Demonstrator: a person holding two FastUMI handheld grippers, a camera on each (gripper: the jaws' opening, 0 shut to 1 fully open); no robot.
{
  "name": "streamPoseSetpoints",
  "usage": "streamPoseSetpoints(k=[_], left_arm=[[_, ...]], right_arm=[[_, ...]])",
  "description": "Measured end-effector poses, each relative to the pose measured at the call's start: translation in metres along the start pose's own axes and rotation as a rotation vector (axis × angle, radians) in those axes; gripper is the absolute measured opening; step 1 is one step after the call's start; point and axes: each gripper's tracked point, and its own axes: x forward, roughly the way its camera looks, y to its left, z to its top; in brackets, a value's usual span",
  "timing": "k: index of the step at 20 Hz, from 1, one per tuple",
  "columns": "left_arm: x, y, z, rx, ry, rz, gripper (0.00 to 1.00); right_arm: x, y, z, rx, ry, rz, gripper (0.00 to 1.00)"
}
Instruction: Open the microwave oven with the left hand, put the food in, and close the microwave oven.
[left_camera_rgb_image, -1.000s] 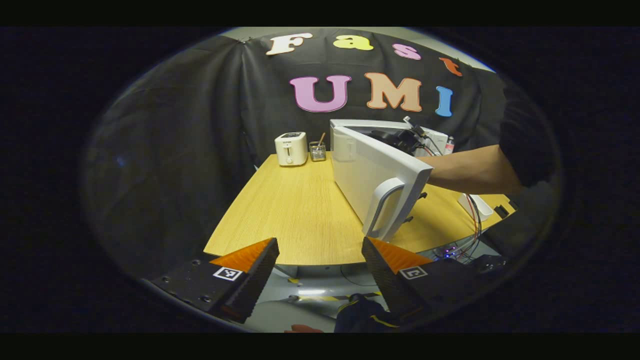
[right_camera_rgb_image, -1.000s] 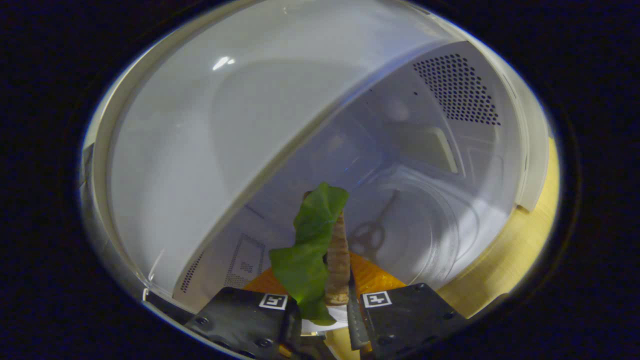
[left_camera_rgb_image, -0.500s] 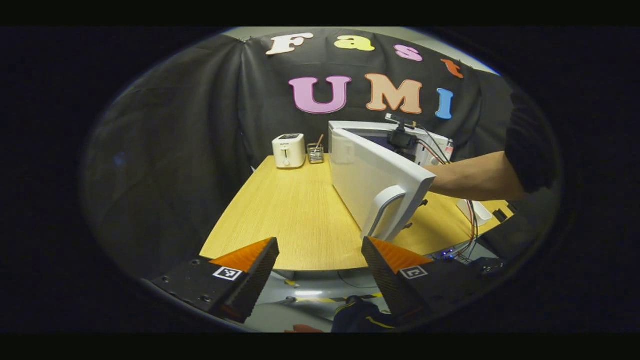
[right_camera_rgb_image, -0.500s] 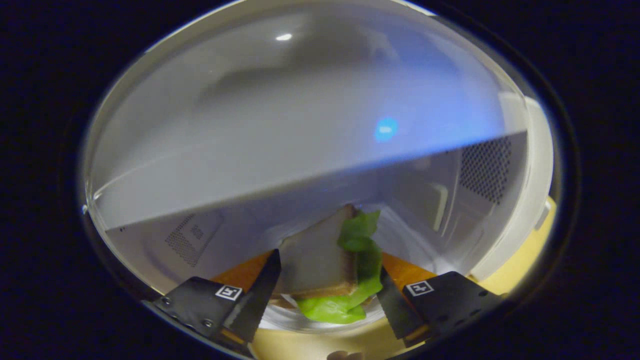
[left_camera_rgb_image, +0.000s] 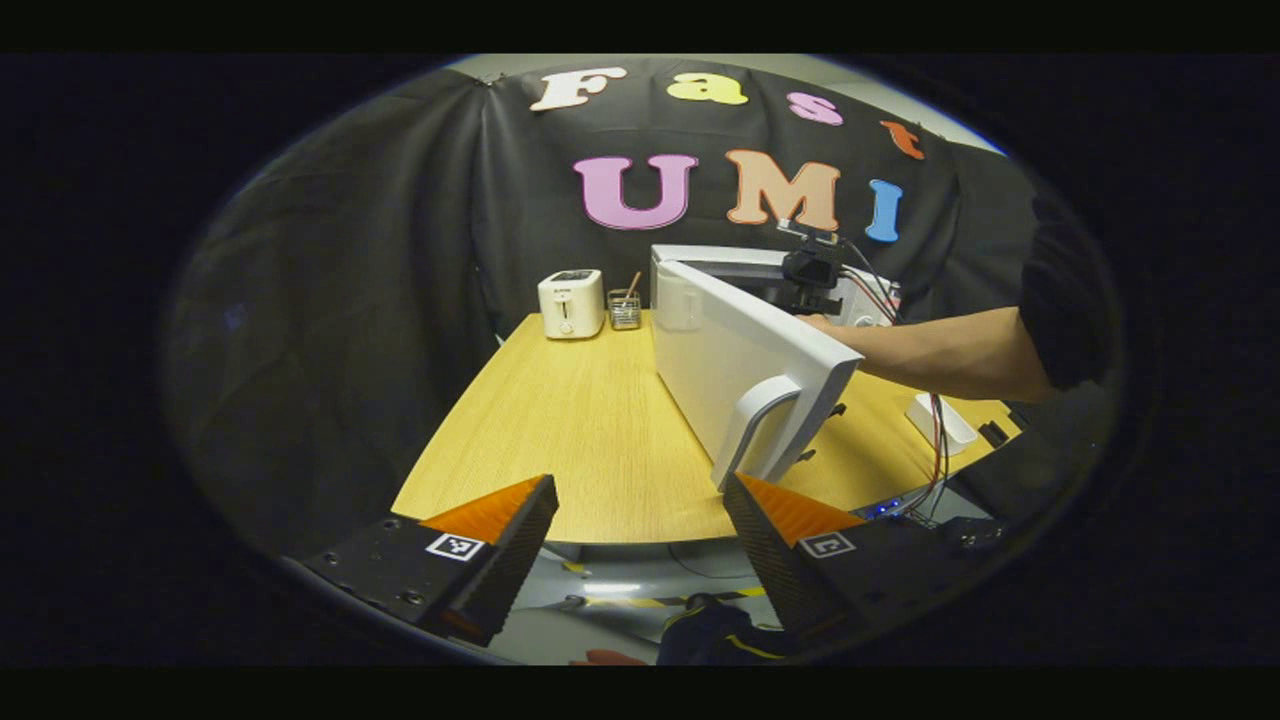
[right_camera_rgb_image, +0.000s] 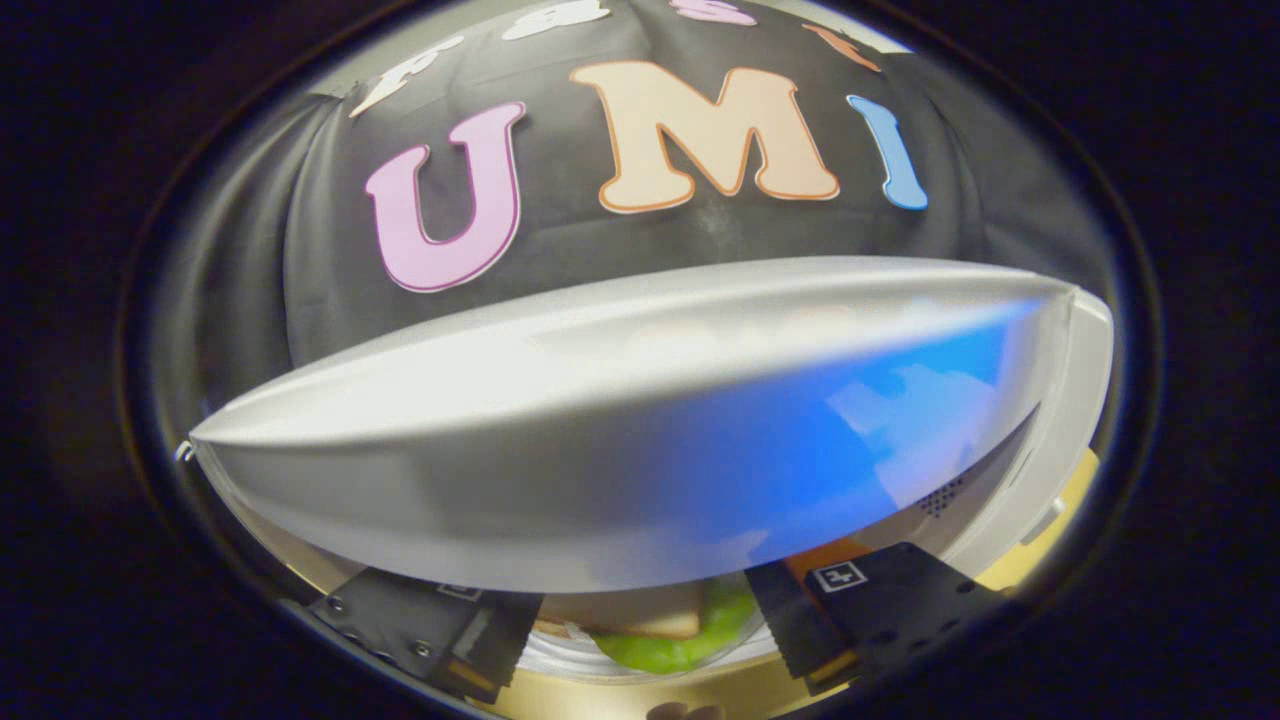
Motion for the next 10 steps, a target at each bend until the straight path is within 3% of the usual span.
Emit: streamPoseSetpoints(k=[3, 4, 6, 7, 8, 9, 10], left_arm=[[0.005, -0.001, 0.006, 0.012, -0.012, -0.004, 0.98], [0.007, -0.001, 0.011, 0.024, -0.021, -0.005, 0.98], [0.010, -0.001, 0.020, 0.046, -0.046, -0.015, 0.98], [0.012, 0.000, 0.022, 0.053, -0.055, -0.015, 0.98], [0.014, 0.000, 0.025, 0.059, -0.065, -0.023, 0.98], [0.016, -0.002, 0.028, 0.056, -0.081, -0.034, 0.98], [0.018, -0.003, 0.033, 0.037, -0.101, -0.048, 0.98]], right_arm=[[-0.015, 0.003, 0.000, -0.057, 0.002, 0.038, 1.00], [-0.022, 0.004, -0.002, -0.087, 0.008, 0.051, 0.92], [-0.044, 0.010, -0.003, -0.134, 0.008, 0.100, 0.92], [-0.057, 0.012, -0.002, -0.159, 0.003, 0.121, 0.93], [-0.071, 0.012, 0.001, -0.183, -0.005, 0.142, 1.00], [-0.085, 0.012, 0.006, -0.200, -0.016, 0.160, 0.94], [-0.101, 0.011, 0.011, -0.219, -0.028, 0.179, 0.94]])
